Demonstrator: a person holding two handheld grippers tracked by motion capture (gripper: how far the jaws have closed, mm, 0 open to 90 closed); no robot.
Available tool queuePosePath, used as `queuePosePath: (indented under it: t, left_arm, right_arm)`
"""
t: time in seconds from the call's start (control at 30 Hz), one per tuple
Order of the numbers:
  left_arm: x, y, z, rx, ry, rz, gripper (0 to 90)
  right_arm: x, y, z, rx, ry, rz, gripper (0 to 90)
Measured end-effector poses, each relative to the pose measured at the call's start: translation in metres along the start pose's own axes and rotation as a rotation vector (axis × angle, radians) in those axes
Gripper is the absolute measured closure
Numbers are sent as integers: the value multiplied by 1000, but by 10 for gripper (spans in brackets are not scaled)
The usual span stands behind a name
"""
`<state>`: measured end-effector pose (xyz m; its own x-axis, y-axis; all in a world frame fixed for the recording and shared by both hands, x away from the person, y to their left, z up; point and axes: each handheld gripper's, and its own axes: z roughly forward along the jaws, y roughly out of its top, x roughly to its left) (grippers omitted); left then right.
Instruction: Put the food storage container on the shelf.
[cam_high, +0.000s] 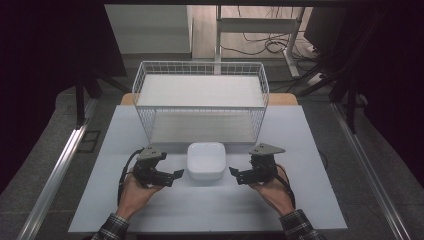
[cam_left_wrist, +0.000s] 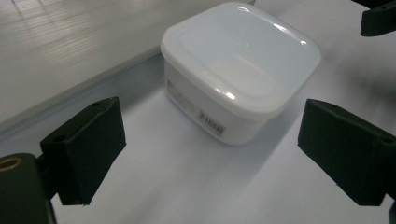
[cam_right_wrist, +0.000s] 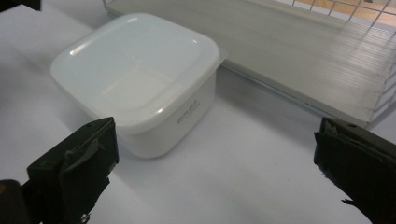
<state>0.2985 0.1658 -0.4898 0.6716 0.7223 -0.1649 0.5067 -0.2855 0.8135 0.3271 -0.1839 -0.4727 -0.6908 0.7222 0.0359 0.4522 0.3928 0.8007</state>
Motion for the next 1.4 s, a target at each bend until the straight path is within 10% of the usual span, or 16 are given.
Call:
queuePosePath:
  t: [0.7,0.87,0.97,1.2,1.4]
  left_arm:
    - [11,25,55,59,-59,-22,133]
    - [18,19,61,67,-190,-99,180]
    - [15,17,57,70,-214,-117,250]
    - [11,11,36,57,-205,-151,555]
    - [5,7,27,46,-195,-172,649]
  right_arm:
    - [7,30,51,73,101,44,183]
    - [3,26,60,112,163,110,236]
    - [1,25,59,143,222,149,255]
    - [2,18,38,171,237,229,507]
    - [7,17,23,160,215,249,664]
